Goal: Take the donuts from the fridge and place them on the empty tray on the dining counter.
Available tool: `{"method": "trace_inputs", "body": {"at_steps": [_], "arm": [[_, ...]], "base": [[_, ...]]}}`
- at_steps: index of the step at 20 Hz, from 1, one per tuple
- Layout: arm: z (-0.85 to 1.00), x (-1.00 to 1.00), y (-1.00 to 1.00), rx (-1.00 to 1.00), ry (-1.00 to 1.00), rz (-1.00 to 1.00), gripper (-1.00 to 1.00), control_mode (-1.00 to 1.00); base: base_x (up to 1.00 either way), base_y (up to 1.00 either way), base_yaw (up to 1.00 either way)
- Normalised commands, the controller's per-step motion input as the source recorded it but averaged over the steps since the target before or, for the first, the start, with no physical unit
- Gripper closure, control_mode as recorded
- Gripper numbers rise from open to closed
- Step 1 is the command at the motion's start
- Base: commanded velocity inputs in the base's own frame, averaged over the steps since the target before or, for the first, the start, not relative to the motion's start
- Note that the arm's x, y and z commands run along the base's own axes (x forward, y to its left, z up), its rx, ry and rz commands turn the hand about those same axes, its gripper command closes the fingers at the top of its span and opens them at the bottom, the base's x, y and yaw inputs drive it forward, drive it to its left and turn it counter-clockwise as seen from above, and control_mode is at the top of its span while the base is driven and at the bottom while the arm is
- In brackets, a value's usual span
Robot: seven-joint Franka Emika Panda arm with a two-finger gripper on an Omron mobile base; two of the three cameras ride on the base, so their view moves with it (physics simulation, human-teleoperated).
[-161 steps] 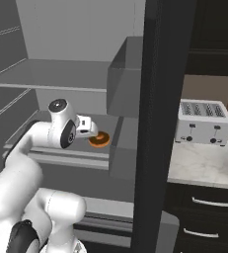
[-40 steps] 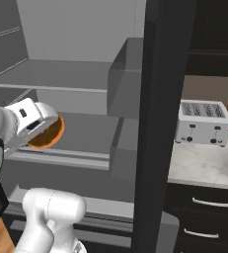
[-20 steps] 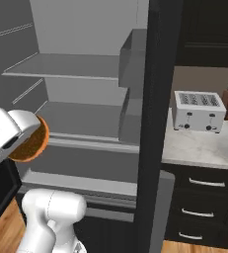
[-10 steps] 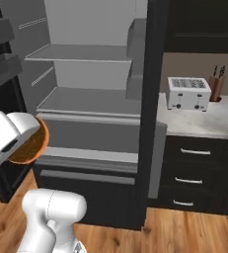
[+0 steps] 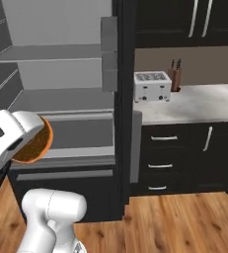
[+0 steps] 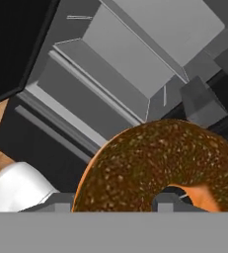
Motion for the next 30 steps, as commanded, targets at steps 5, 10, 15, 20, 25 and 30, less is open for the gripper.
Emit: {"method": "trace_inputs", "body": {"at_steps": [5, 10, 15, 20, 25, 30], "arm": [[0.00, 0.00, 0.00, 0.00, 0.00, 0.00, 1.00, 1.00], [0.00, 0.00, 0.00, 0.00, 0.00, 0.00, 1.00, 1.00], [0.00, 0.00, 0.00, 0.00, 0.00, 0.00, 1.00, 1.00], [0.00, 0.00, 0.00, 0.00, 0.00, 0.00, 1.00, 1.00], [0.00, 0.00, 0.00, 0.00, 0.00, 0.00, 1.00, 1.00], [0.00, 0.00, 0.00, 0.00, 0.00, 0.00, 1.00, 1.00]], "base": [[-0.07, 0.00, -0.44], [-0.28, 0.00, -0.43], [-0.31, 0.00, -0.46], [-0.15, -0.01, -0.48], [0.01, -0.11, -0.48], [0.24, -0.17, -0.48]]}}
